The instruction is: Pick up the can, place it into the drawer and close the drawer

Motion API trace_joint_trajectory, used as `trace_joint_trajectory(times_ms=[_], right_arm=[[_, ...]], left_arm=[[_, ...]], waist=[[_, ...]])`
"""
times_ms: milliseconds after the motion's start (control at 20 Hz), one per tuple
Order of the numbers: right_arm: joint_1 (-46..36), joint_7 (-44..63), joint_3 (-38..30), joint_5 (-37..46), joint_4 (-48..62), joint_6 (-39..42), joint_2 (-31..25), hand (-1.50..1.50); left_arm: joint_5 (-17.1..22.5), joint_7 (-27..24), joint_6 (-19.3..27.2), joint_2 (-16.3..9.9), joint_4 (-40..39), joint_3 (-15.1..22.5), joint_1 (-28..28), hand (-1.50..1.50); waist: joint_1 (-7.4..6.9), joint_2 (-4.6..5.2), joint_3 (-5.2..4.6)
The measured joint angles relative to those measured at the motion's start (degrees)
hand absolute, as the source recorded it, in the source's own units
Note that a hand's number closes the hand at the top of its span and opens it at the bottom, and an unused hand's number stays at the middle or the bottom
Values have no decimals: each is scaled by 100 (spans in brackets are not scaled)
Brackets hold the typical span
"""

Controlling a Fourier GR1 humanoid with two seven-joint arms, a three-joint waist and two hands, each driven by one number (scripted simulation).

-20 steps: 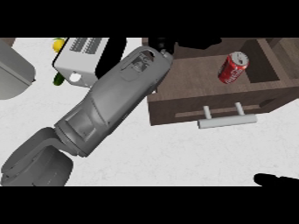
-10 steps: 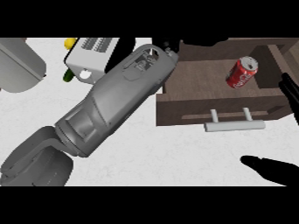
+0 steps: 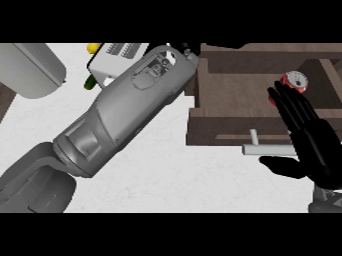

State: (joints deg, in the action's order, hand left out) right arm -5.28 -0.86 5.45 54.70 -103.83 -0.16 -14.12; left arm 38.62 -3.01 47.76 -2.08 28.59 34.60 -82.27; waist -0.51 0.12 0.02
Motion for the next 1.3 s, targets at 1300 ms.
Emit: trace_joint_trajectory(times_ms=[1300], right_arm=[[-2584,-734,-883,1232,5291,-3232,551,-150]], left_arm=[[-754,1889,-153,-2143,3153,149,1518,-150]], waist=[[-247,-72,-54]])
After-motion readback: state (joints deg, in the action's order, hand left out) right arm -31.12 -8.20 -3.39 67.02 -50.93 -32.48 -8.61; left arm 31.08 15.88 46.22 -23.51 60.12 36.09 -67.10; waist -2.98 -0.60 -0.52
